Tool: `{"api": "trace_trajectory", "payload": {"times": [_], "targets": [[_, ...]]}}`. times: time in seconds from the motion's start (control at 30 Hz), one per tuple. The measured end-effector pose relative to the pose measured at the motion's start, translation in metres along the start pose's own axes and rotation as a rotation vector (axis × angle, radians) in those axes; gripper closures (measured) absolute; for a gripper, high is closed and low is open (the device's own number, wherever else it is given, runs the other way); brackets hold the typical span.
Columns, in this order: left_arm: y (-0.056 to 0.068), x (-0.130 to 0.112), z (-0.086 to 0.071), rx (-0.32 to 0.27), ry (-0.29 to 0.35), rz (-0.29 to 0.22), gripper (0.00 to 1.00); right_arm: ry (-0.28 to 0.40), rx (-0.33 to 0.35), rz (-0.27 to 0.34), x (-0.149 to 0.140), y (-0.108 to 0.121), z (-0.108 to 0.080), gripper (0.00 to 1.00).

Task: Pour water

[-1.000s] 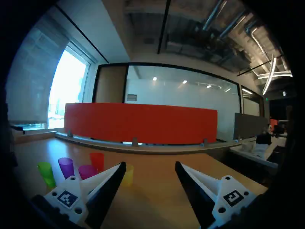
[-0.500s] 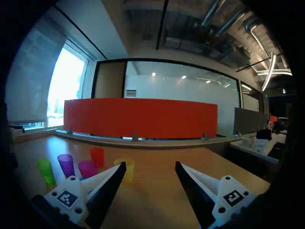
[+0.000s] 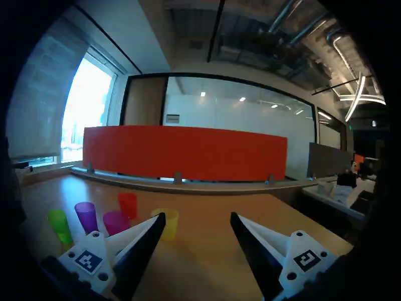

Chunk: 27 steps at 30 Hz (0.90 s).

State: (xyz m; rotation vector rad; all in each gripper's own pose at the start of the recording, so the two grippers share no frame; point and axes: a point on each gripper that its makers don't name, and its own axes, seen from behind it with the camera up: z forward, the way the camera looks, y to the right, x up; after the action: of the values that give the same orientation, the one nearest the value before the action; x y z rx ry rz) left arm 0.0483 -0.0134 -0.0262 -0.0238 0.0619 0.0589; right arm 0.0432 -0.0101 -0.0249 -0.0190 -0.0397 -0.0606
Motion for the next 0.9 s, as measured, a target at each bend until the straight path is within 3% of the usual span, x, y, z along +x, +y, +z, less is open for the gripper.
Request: {"api": "trace_trajectory", "payload": {"times": [0.2, 0.57, 0.9], "targets": [[0.006, -0.003, 0.003, 0.001, 0.006, -0.029, 0.12, -0.005, -0.010, 0.001, 0.006, -0.001, 0.002, 0.00], [0.000, -0.011, 0.004, 0.030, 0.010, -0.052, 0.12, -0.011, -0.011, -0.001, 0.009, -0.004, 0.003, 0.00], [0.008, -0.029, 0.011, 0.028, -0.014, -0.073, 0.12, -0.016, -0.004, -0.012, 0.009, -0.009, 0.001, 0.00]]}}
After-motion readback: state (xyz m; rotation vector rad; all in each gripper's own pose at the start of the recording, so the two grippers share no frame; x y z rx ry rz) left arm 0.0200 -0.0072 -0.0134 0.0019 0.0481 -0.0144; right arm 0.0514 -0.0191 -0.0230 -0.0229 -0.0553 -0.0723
